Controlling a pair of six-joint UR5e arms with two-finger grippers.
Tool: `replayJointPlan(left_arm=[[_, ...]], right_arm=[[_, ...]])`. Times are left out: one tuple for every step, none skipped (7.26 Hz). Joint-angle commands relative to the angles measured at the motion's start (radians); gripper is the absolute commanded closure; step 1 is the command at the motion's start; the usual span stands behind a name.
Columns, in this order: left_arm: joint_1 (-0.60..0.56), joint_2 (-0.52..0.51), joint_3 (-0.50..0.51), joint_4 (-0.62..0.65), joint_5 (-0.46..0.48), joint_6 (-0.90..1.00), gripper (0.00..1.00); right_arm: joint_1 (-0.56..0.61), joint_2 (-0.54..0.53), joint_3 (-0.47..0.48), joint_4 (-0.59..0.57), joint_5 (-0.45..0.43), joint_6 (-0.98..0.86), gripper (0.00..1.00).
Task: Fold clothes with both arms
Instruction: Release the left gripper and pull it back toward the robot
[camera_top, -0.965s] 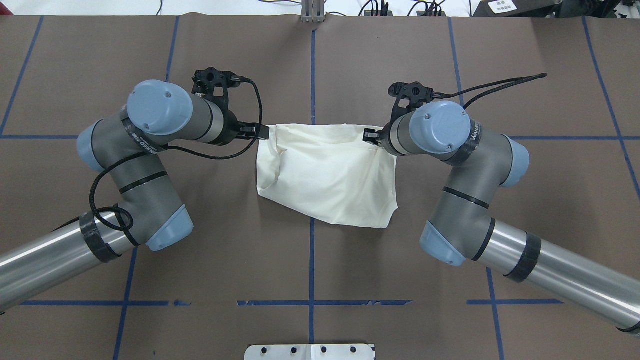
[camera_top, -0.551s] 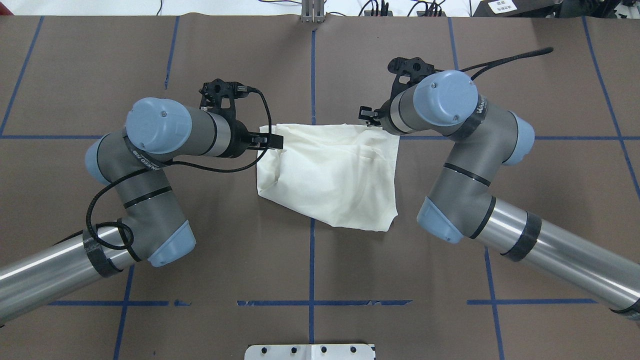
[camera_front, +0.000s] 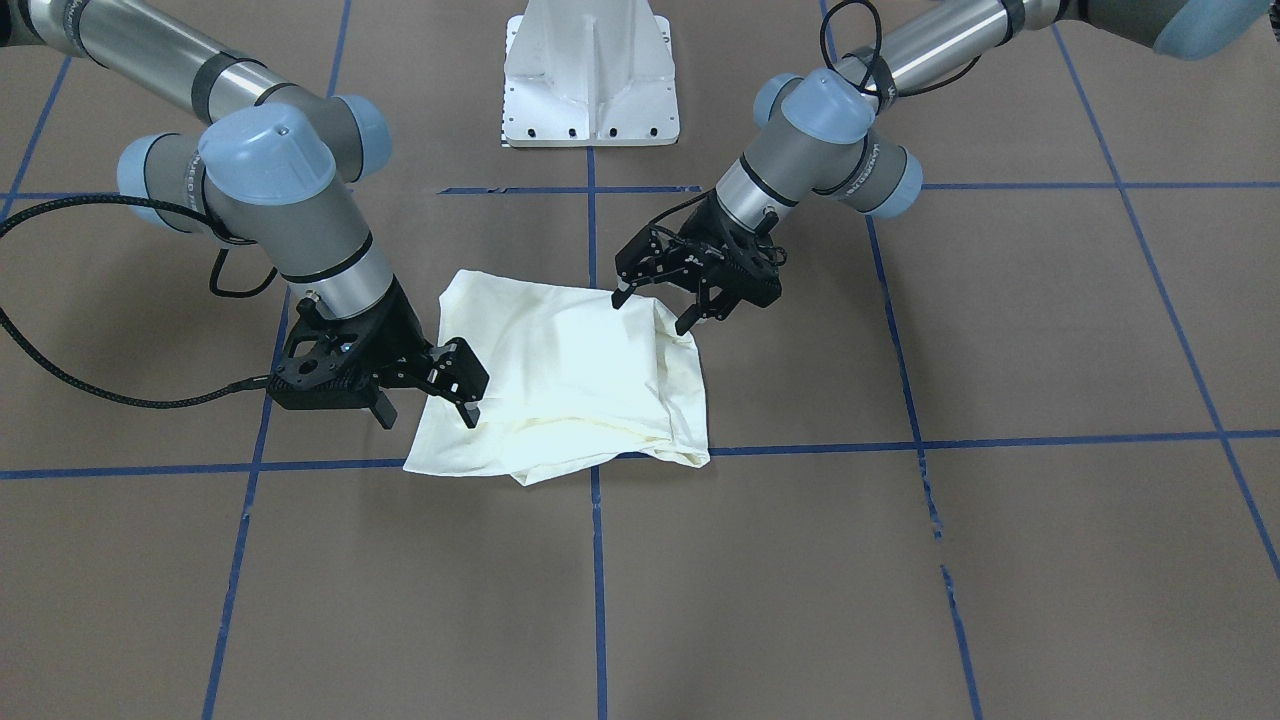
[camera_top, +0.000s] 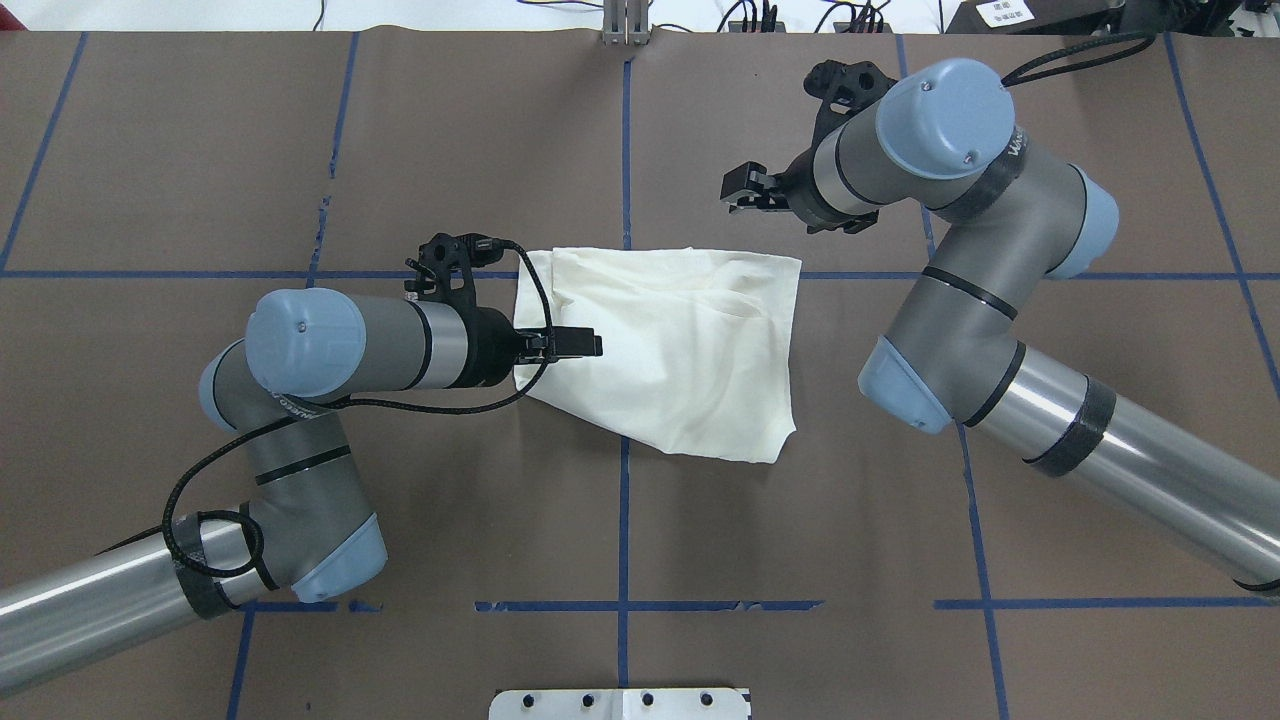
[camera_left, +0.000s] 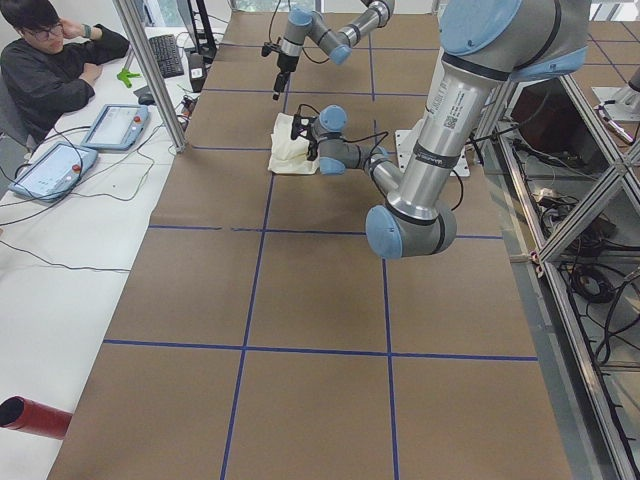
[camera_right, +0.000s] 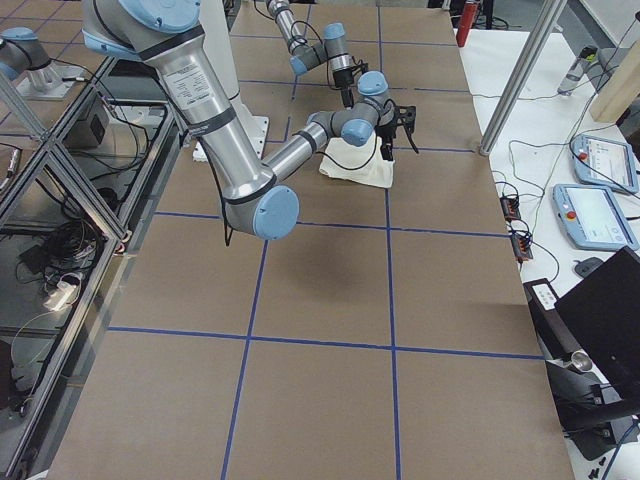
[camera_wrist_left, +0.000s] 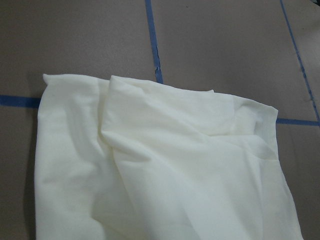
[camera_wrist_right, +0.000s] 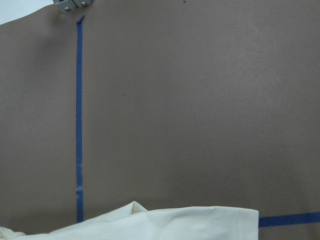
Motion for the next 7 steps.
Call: replayJointPlan(left_arm=[[0.027, 0.001, 0.065, -0.143, 0.076, -0.005, 0.0], [0.035, -0.002, 0.078, -0.16, 0.082, -0.004, 0.0], [0.035, -0.003, 0.079, -0.163, 0.082, -0.002, 0.0], [0.035, -0.005, 0.081, -0.162, 0.082, -0.001, 0.0], [0.047, -0.008, 0.085, -0.165, 0.082, -0.001, 0.0], [0.076, -0.002, 0.087, -0.168, 0.084, -0.001, 0.0], [0.092, 0.001, 0.093, -0.189, 0.082, 0.002, 0.0]], right_arm=[[0.004, -0.004, 0.004, 0.001, 0.001, 0.0, 0.0], [0.005, -0.004, 0.004, 0.001, 0.001, 0.0, 0.0], [0.005, -0.004, 0.004, 0.001, 0.001, 0.0, 0.0], [0.005, -0.005, 0.004, 0.001, 0.001, 0.0, 0.0], [0.005, -0.007, 0.004, 0.001, 0.0, 0.0, 0.0], [0.005, -0.01, 0.004, 0.001, 0.0, -0.002, 0.0], [0.005, -0.01, 0.004, 0.001, 0.0, 0.0, 0.0]])
